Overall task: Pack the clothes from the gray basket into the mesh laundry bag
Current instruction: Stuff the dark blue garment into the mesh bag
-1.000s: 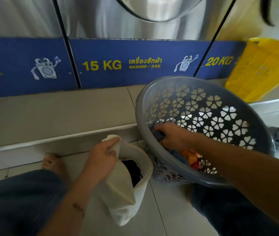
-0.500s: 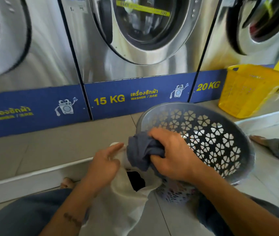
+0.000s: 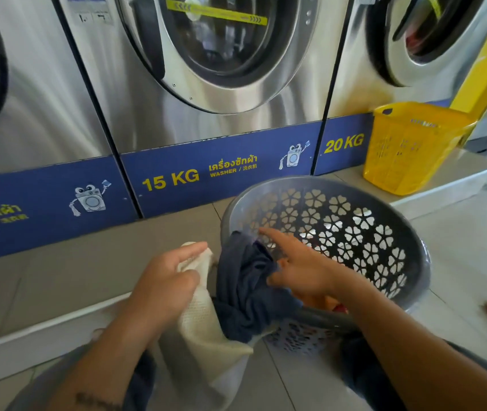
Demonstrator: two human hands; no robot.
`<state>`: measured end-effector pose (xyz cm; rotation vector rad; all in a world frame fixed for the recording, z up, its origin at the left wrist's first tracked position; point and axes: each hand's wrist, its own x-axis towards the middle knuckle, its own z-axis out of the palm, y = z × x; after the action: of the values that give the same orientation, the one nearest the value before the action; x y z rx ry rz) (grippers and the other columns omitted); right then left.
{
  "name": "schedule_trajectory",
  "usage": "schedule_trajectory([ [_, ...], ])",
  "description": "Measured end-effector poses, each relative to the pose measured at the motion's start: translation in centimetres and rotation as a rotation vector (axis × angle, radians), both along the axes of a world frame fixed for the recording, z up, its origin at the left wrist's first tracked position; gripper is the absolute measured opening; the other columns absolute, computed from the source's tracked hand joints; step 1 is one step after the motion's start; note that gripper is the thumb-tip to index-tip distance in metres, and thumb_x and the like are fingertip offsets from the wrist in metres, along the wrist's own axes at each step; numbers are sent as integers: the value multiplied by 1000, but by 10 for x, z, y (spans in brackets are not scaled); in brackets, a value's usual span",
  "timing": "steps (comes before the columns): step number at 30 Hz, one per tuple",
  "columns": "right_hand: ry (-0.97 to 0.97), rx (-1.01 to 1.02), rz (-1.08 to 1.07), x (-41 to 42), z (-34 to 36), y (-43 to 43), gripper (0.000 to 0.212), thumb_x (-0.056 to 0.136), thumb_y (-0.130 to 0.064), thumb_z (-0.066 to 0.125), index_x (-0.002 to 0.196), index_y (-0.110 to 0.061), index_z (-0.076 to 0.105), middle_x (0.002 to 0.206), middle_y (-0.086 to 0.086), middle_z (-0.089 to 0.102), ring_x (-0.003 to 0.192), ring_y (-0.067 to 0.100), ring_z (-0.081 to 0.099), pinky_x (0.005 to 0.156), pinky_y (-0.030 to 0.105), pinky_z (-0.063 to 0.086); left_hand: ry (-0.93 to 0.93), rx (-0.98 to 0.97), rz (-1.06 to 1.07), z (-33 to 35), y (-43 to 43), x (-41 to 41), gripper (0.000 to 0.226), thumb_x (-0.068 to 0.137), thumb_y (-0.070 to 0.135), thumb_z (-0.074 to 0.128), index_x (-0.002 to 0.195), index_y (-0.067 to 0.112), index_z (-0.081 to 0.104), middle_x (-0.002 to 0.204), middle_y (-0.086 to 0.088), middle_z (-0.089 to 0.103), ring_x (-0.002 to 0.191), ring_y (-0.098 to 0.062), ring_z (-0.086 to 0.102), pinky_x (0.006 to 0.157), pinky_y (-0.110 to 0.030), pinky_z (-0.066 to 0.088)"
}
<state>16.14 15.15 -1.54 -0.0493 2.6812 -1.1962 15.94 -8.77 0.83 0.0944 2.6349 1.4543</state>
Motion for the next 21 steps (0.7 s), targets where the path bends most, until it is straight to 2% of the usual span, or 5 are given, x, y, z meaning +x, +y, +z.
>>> schedule_trajectory([
  [3, -384, -392, -75, -8, -26, 3, 41, 87, -11, 62, 123, -32, 62, 117, 11, 69, 107, 31, 67, 92, 45, 58, 21, -10, 32, 0, 11, 0, 60, 82, -3, 46, 129, 31, 61, 142, 10, 50, 132, -7, 42, 105, -23, 31],
  [7, -201, -125, -68, -23, -41, -7, 29, 79, -23, 54, 98, -7, 68, 102, 25, 70, 100, 45, 67, 87, 63, 55, 30, -26, 77, 0, 14, 2, 59, 83, -3, 45, 131, 28, 59, 142, 10, 50, 134, -8, 40, 105, -21, 29],
  [13, 49, -120, -107, -28, -12, -17, 25, 86, -6, 59, 66, -20, 61, 64, -3, 60, 65, 12, 54, 68, 38, 48, 25, -14, 120, 3, 14, 4, 59, 83, 1, 45, 133, 29, 58, 142, 11, 51, 132, -8, 44, 107, -25, 35],
  [18, 445, -73, -145, -3, 22, -55, 9, 80, -13, 63, 76, -21, 61, 61, -8, 58, 55, 5, 48, 56, 18, 42, 58, 64, 190, 11, 8, 4, 55, 82, -1, 48, 127, 27, 63, 137, 12, 55, 120, -16, 56, 98, -34, 45],
  [21, 384, 67, 205, 15, 21, -78, 12, 90, -20, 63, 95, -26, 71, 84, -15, 66, 76, 0, 58, 70, 8, 45, 63, 85, 227, 15, 2, 4, 55, 82, -4, 47, 125, 26, 65, 132, 11, 58, 119, -25, 57, 95, -37, 46],
])
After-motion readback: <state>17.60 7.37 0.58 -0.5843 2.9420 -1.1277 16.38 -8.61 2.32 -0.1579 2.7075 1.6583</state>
